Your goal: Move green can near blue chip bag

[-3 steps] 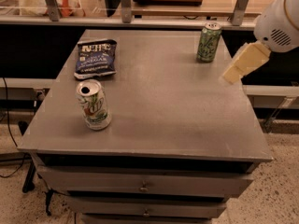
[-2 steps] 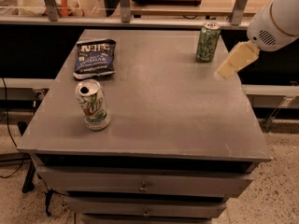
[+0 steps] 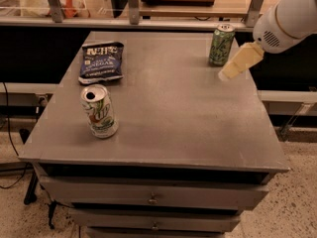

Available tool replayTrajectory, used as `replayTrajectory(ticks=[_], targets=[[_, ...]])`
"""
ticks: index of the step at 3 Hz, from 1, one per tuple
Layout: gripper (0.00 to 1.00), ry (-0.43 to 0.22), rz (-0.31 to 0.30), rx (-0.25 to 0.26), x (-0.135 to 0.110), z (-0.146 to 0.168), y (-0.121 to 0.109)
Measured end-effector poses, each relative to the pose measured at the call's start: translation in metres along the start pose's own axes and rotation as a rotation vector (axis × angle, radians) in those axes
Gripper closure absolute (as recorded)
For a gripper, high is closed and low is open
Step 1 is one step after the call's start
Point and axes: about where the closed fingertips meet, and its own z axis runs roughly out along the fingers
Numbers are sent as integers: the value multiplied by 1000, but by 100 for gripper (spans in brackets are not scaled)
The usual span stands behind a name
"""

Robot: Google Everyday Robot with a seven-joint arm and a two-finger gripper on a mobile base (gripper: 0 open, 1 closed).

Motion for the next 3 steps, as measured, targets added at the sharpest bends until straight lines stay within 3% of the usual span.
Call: replayTrajectory(ticks=[1, 3], targets=[[0, -50, 77, 21, -14, 30, -13], [0, -216, 262, 49, -33, 73, -35]])
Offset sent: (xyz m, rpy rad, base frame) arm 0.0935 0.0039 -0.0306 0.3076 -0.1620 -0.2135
